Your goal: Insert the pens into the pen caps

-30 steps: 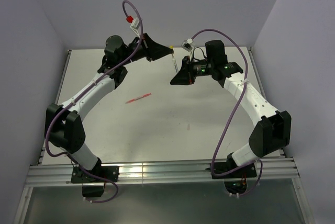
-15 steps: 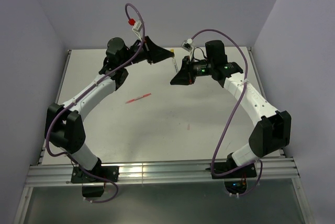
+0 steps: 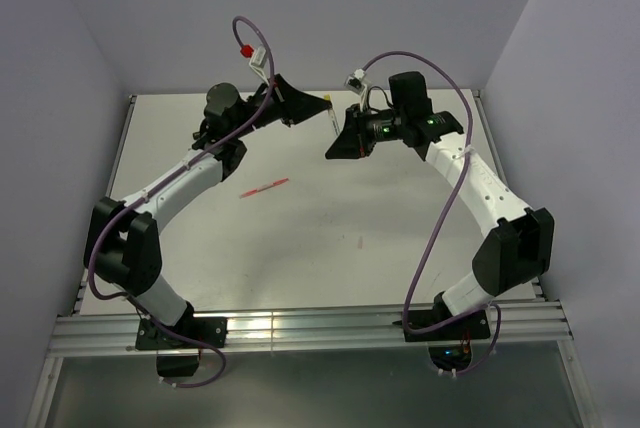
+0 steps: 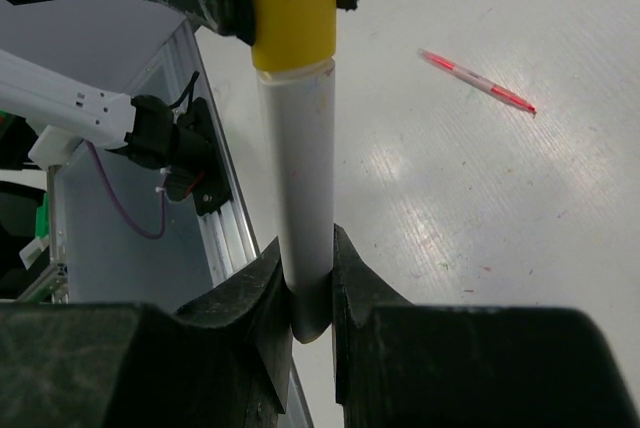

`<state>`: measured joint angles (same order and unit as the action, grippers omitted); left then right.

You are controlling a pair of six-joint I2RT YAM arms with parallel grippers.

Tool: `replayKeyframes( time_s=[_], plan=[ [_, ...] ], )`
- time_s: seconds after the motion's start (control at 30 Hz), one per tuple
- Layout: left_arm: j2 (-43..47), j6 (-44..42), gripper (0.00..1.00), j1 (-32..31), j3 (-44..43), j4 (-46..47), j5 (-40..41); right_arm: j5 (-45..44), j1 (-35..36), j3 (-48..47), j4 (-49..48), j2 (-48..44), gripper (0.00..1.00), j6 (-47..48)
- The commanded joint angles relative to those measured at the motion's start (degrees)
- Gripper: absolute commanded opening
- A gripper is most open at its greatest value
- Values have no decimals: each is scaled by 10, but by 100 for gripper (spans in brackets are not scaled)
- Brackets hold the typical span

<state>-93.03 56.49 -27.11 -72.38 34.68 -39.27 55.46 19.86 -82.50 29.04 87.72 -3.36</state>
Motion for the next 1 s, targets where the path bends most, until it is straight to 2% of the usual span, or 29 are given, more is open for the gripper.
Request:
replayKeyframes(
  time_s=[0.0, 0.07, 0.2, 0.23, 0.43, 0.57, 0.67, 0.83, 0.97],
  plan=[
    [16, -17, 2, -25, 6, -39, -42, -23, -1, -68, -72, -5, 0, 1],
    [15, -23, 10, -24, 0, -44, -40, -26, -1, -65, -71, -9, 0, 4],
    [16, -31, 31, -8, -24, -35, -48, -25, -1, -43, -69, -22, 0, 15],
    [15, -36, 40, 6, -30, -30, -56, -24, -1, -36, -69, -26, 0, 17],
    [18, -33, 60, 61, -69, -14, -95, -18, -3, -6, -60, -37, 0, 27],
    [26, -48, 64, 80, -88, -6, -144, 3, -3, 4, -50, -38, 0, 48],
    [27, -84, 63, 80, -111, -37, -141, 36, -3, 9, -47, -41, 0, 55],
    [20, -73, 63, 74, -111, -16, -136, 69, -1, 9, -43, -41, 0, 56],
    [17, -96, 63, 55, -123, -43, -136, 76, 4, 8, -38, -39, 0, 57]
  ],
)
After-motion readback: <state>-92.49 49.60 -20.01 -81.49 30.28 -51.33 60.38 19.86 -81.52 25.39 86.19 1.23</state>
